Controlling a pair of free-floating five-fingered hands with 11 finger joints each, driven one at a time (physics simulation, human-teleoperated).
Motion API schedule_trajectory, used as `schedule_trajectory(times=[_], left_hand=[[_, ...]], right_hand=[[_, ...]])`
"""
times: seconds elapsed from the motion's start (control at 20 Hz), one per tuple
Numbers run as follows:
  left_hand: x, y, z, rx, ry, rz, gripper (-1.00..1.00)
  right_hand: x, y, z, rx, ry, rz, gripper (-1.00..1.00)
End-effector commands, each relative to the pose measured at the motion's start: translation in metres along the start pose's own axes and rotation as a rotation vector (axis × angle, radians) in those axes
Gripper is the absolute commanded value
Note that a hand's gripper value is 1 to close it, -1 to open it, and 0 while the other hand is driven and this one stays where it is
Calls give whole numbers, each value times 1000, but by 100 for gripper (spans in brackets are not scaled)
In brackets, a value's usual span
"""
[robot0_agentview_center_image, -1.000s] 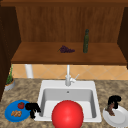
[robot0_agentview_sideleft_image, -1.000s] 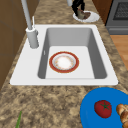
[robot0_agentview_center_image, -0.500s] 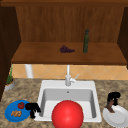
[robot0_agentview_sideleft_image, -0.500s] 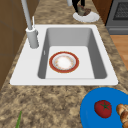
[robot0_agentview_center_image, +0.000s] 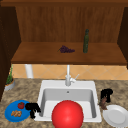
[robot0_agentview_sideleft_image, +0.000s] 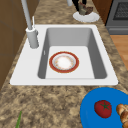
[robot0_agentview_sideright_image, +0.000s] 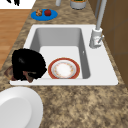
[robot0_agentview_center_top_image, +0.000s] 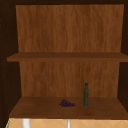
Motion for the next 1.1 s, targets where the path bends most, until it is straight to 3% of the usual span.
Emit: schedule_trajectory(times=[0.0,0.45,0.7,1.05], left_hand=[[0,0,0,0,0,0,0],[0,0,0,0,0,0,0],[0,0,0,0,0,0,0],[0,0,0,0,0,0,0]], right_hand=[[29,-17,-5,47,-8,-20,100],[96,-50,-23,89,-3,-34,100],[131,-56,-45,76,6,-30,100],[166,-35,-99,37,36,-39,100]])
